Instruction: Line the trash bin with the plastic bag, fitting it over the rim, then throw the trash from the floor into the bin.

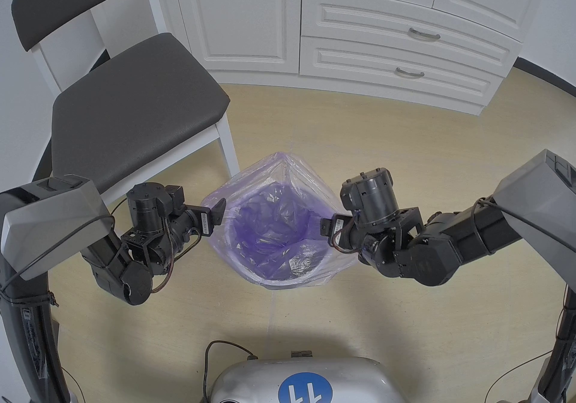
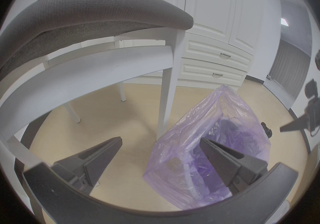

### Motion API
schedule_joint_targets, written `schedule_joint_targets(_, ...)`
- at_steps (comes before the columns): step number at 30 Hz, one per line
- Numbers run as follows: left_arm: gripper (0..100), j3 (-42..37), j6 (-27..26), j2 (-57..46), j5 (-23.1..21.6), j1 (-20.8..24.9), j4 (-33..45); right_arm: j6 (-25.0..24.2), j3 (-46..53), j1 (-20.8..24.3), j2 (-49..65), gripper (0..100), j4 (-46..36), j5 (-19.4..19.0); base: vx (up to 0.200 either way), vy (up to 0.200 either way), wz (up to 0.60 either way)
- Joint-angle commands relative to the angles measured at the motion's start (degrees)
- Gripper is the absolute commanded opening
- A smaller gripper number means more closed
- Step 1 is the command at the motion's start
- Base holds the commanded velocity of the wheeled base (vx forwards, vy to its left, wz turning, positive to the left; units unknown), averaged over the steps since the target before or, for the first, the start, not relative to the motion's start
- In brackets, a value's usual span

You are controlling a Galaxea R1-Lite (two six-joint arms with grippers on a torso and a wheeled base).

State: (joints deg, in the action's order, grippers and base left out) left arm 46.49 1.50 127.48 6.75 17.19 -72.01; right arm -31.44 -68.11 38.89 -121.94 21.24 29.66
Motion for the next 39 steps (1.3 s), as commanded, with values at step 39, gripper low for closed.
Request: schedule_joint_targets(39,100,18.19,7.11,12.44,10.74,0.57,-0.15,-5.12,-11.70,-9.44,-16.49,100,17.00,1.01,0.000,0.000,0.00)
